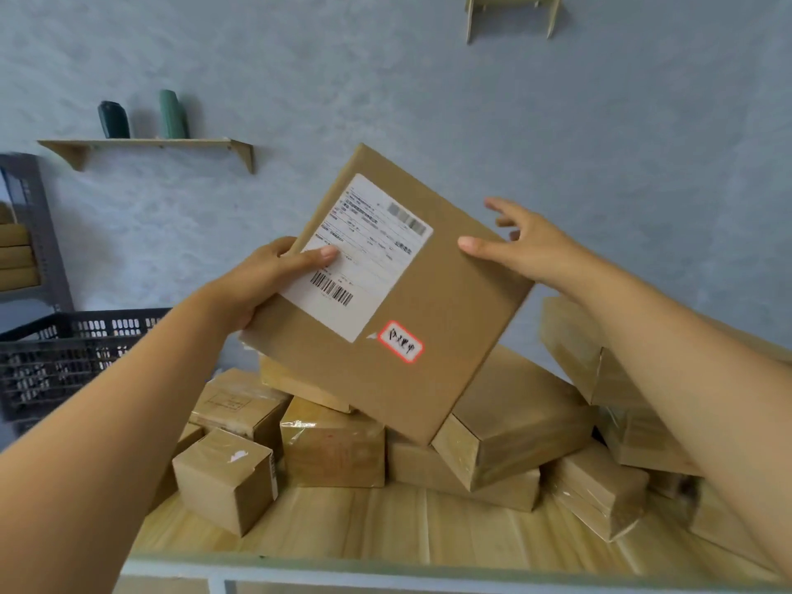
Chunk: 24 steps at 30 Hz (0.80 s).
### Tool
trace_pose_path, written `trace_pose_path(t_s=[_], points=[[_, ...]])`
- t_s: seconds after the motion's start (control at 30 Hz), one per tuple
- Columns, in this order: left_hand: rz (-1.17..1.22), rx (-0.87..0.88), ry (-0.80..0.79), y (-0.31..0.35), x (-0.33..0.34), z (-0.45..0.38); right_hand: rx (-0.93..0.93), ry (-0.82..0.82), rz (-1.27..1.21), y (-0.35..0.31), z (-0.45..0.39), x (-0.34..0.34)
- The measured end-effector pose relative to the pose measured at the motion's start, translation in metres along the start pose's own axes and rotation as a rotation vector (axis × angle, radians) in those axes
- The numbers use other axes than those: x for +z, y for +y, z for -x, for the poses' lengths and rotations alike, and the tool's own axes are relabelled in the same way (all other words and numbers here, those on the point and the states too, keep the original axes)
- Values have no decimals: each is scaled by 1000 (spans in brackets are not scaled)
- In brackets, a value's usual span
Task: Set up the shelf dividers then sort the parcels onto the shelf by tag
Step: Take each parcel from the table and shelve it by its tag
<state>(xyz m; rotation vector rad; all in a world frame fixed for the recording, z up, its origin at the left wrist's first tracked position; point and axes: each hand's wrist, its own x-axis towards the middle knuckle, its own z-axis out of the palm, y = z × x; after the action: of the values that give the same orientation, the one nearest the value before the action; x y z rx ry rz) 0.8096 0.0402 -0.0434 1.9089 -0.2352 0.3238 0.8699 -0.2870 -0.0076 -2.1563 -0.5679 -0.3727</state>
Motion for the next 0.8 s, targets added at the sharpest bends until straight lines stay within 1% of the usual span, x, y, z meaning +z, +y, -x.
trace_pose_path(t_s=[0.03, 0.07, 0.1, 0.13, 0.2, 0.27, 0.33, 0.5, 0.63, 0.8], points=[[42, -8, 44, -3, 1, 0, 4, 89, -1, 3, -3, 1], [104, -17, 79, -5, 3, 0, 30, 134, -48, 7, -5, 2], [174, -27, 100, -6, 5, 0, 76, 135, -110, 12, -6, 3], [242, -35, 104, -6, 7, 0, 131, 100, -172, 16, -5, 7], [339, -29, 84, -4, 14, 2, 218, -36, -325, 25, -1, 17], [377, -19, 72, 0, 22, 3, 232, -143, -486, 29, 4, 28], [387, -29, 69, 4, 29, 3, 221, -126, -571, 32, 6, 36], [454, -37, 73, 1, 40, 3, 185, -25, -609, 31, 9, 35], [484, -42, 125, -6, 52, 1, 181, 52, -602, 35, 14, 33], [490, -78, 189, -20, 66, 5, 208, 71, -604, 46, 22, 33]])
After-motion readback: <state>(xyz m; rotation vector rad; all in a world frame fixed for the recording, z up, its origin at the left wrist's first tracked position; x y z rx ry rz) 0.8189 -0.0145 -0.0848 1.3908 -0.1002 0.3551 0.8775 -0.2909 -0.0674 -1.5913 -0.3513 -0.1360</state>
